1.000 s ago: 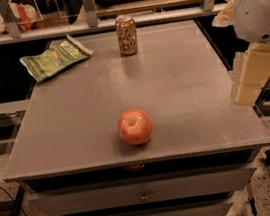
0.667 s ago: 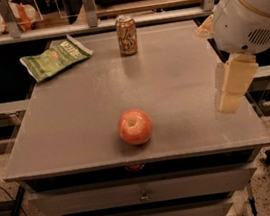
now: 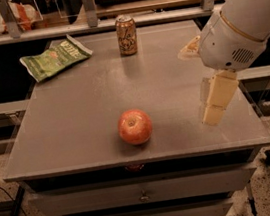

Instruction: Move apple near orange can

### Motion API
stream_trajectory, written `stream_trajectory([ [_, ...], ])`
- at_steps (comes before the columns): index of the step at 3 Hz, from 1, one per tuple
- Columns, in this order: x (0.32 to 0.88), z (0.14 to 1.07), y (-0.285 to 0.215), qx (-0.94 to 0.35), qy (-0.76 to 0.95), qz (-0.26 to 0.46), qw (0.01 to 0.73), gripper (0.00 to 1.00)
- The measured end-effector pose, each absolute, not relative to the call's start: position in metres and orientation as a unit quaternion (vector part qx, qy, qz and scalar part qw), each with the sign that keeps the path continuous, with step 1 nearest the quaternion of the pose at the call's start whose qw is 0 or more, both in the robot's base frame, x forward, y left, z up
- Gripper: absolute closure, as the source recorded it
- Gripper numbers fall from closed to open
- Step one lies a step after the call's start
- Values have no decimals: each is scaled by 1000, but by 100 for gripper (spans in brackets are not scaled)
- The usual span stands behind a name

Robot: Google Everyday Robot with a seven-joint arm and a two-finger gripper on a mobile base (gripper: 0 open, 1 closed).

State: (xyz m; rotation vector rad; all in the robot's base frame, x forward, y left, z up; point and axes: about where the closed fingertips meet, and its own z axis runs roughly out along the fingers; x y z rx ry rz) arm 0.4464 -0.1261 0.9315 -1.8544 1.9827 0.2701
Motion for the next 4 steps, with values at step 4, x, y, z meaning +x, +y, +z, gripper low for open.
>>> stream_trajectory([
  [4,468,879,-71,-662,611,287,324,0],
])
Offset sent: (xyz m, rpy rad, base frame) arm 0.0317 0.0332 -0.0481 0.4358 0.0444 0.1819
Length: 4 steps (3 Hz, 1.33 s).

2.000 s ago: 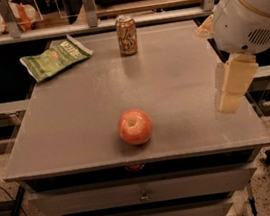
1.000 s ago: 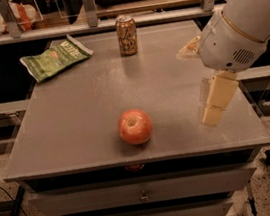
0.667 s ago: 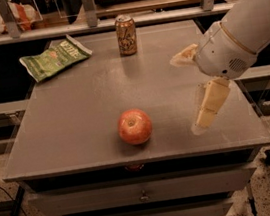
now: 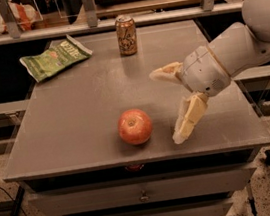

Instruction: Move apple near orange can

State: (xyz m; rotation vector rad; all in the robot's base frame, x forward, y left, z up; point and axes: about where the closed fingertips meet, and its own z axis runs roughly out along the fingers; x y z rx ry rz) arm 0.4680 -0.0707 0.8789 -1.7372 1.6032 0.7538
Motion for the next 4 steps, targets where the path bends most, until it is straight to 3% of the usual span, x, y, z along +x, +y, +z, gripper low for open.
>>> stream_trajectory([
  [4,453,858,-33,-642,549,356,399,0],
])
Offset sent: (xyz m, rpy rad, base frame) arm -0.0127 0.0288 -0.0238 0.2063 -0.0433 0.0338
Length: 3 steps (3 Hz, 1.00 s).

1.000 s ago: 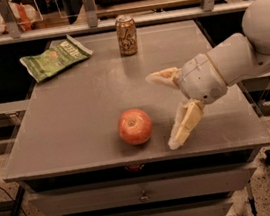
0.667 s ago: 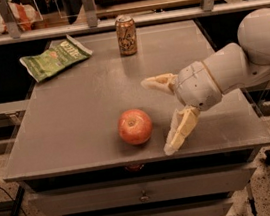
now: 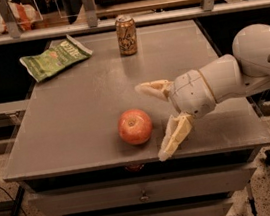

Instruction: Move apple near orange can

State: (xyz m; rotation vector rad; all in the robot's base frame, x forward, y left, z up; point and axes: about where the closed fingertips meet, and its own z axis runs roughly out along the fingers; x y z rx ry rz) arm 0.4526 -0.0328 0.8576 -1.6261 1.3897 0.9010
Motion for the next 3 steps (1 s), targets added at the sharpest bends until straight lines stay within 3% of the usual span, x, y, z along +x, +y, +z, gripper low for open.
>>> stream_trajectory([
  [1,450,857,-27,-641,537,369,406,16],
  [3,450,852,-22,-636,529,384,409,64],
])
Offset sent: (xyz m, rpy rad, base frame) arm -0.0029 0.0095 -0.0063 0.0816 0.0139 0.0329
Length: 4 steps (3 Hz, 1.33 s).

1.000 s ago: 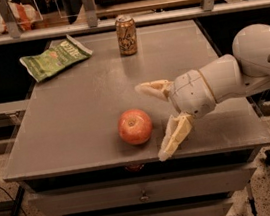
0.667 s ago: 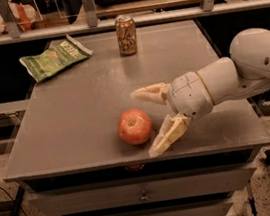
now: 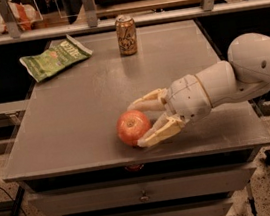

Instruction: Move apple near orange can

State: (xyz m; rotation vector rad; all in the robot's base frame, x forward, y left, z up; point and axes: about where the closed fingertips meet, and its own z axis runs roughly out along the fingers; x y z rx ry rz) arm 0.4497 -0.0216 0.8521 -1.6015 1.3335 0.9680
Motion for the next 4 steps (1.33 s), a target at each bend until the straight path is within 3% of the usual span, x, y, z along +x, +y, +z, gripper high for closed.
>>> stream_trajectory([
  [1,452,854,-21,-638,528,381,411,87],
  [2,459,867,-25,-642,525,368,421,100],
  [4,482,914,-40,-654,520,320,448,100],
])
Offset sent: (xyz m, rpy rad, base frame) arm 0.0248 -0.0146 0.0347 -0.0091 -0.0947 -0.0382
